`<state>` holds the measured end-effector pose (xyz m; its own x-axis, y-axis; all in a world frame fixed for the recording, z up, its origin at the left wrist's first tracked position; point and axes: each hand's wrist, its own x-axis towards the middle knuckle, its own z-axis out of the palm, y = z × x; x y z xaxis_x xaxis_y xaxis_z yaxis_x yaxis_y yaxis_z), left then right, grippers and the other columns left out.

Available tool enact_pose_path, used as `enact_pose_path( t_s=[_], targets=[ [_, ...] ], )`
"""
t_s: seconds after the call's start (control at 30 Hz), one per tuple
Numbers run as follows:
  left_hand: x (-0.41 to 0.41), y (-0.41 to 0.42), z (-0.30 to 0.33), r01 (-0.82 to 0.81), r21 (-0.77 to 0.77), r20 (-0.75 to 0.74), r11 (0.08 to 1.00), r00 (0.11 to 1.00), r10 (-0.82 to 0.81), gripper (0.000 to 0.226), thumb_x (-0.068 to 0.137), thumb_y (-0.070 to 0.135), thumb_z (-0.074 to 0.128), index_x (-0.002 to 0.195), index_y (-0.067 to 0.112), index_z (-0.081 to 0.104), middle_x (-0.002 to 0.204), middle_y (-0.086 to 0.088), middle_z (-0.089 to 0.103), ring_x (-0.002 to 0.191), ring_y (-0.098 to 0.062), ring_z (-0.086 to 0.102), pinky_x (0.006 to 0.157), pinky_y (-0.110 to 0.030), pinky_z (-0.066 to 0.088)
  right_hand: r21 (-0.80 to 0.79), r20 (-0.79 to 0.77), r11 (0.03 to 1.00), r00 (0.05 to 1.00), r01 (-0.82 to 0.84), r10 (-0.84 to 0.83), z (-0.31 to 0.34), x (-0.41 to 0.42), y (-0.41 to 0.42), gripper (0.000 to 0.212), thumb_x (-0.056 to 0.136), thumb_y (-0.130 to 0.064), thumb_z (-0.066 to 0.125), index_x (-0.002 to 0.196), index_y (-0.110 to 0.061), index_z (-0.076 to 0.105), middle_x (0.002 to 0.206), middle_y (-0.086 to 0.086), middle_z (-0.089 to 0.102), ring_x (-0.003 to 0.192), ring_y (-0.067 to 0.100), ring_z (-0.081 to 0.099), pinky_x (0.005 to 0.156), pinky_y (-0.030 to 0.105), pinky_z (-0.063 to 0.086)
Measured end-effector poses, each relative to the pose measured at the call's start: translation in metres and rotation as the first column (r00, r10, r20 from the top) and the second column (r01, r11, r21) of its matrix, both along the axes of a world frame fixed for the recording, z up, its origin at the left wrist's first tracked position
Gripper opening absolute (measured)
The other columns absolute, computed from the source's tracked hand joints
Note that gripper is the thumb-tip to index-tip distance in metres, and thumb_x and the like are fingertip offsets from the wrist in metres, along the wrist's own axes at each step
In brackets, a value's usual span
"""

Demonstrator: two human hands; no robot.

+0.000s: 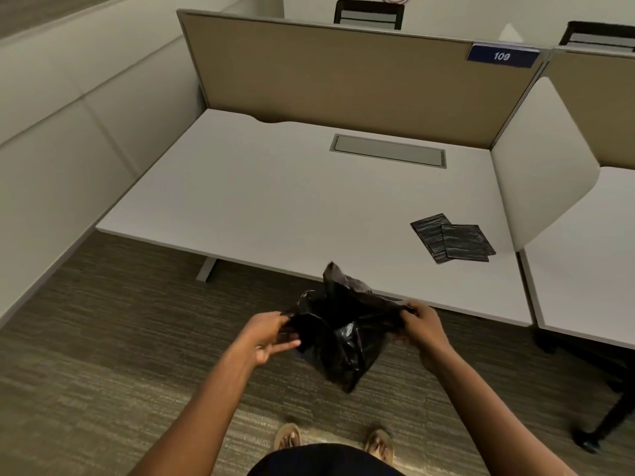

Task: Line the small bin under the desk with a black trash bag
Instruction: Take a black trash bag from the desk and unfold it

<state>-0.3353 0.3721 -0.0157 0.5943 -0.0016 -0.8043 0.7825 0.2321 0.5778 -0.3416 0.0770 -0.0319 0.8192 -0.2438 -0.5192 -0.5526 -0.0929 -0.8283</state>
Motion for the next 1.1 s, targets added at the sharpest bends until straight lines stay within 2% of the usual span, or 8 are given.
enact_pose_path(
  t_s=[0.1,0.23,0.33,0.57,0.73,0.83,1.0,1.1],
  targets=[
    [0.014,-0.005,0.003,-0.267,-0.383,-0.077,0.884,0.963,0.257,0.024,0.103,-0.001,0.039,0.101,-0.005,0.063,0.100,-0.025,0.066,0.093,-0.033,0.064,0.070,-0.041,0.064,0.121,0.106,0.991,0.992,0.050,-0.063,0.012,0.007,0.014,0.024,0.101,-0.006,0.056,0.091,-0.009,0.077,0.077,0.009,0.074,0.061,0.015,0.071,0.049,0.025,0.056],
    [0.031,0.023,0.001,-0.540,-0.456,-0.130,0.708,0.827,0.547,0.029,0.103,-0.004,0.036,0.123,-0.005,0.057,0.122,-0.023,0.060,0.127,-0.032,0.055,0.100,-0.043,0.048,0.257,0.214,0.935,0.929,0.245,-0.303,0.044,0.012,-0.009,0.027,0.104,-0.012,0.054,0.091,-0.019,0.077,0.073,-0.006,0.078,0.062,0.004,0.071,0.048,0.020,0.053],
    [0.028,0.052,-0.003,-0.499,-0.447,-0.114,0.742,0.855,0.506,0.033,0.098,-0.004,0.041,0.127,-0.001,0.057,0.121,-0.023,0.062,0.111,-0.035,0.065,0.073,-0.034,0.064,0.165,0.204,0.960,0.944,0.227,-0.258,0.047,0.003,-0.032,0.025,0.105,-0.014,0.052,0.096,-0.017,0.075,0.085,0.005,0.076,0.069,0.013,0.068,0.058,0.026,0.054],
    [0.000,0.027,-0.017,0.055,-0.025,0.000,0.998,0.999,-0.055,0.029,0.078,0.036,0.063,0.085,0.012,0.078,0.081,-0.014,0.076,0.076,-0.032,0.072,0.069,-0.040,0.060,-0.105,-0.028,0.976,0.981,-0.192,0.190,-0.010,-0.029,-0.041,0.017,0.099,-0.006,0.062,0.093,-0.011,0.077,0.076,0.008,0.076,0.059,0.014,0.066,0.053,0.028,0.050],
    [0.005,-0.006,-0.018,-0.053,0.382,0.282,0.923,0.957,-0.062,0.035,0.092,0.039,0.069,0.075,0.009,0.074,0.074,-0.009,0.072,0.073,-0.024,0.067,0.067,-0.036,0.052,-0.195,-0.025,0.976,0.995,-0.096,0.093,-0.022,-0.026,-0.046,0.032,0.094,-0.043,0.072,0.083,-0.015,0.083,0.077,0.007,0.080,0.063,0.019,0.069,0.050,0.030,0.051],
    [0.009,-0.011,-0.008,-0.163,0.388,0.292,0.907,0.955,0.046,0.035,0.100,0.034,0.060,0.086,0.004,0.073,0.083,-0.016,0.070,0.079,-0.027,0.064,0.068,-0.036,0.048,-0.301,-0.138,0.953,0.990,-0.008,-0.036,-0.025,-0.027,-0.046,0.049,0.098,-0.046,0.065,0.085,-0.001,0.078,0.073,0.018,0.074,0.063,0.026,0.064,0.060,0.038,0.051],
    [0.007,-0.019,0.010,-0.200,0.347,0.604,0.916,0.795,-0.055,0.032,0.098,0.047,0.053,0.088,0.024,0.073,0.080,-0.004,0.075,0.074,-0.020,0.071,0.063,-0.035,0.056,0.144,0.284,0.985,0.949,0.099,-0.137,-0.003,-0.025,-0.053,0.046,0.094,-0.053,0.067,0.087,-0.009,0.080,0.082,0.013,0.080,0.072,0.021,0.075,0.063,0.026,0.060],
    [0.001,-0.018,-0.005,-0.285,0.549,0.669,0.786,0.713,-0.209,0.027,0.101,0.034,0.053,0.085,0.018,0.067,0.067,-0.001,0.064,0.058,-0.018,0.058,0.052,-0.037,0.046,0.179,0.254,0.969,0.943,0.171,-0.213,-0.008,-0.022,-0.044,0.042,0.097,-0.045,0.067,0.078,-0.009,0.076,0.079,0.012,0.075,0.072,0.025,0.068,0.065,0.034,0.056]
  ],
)
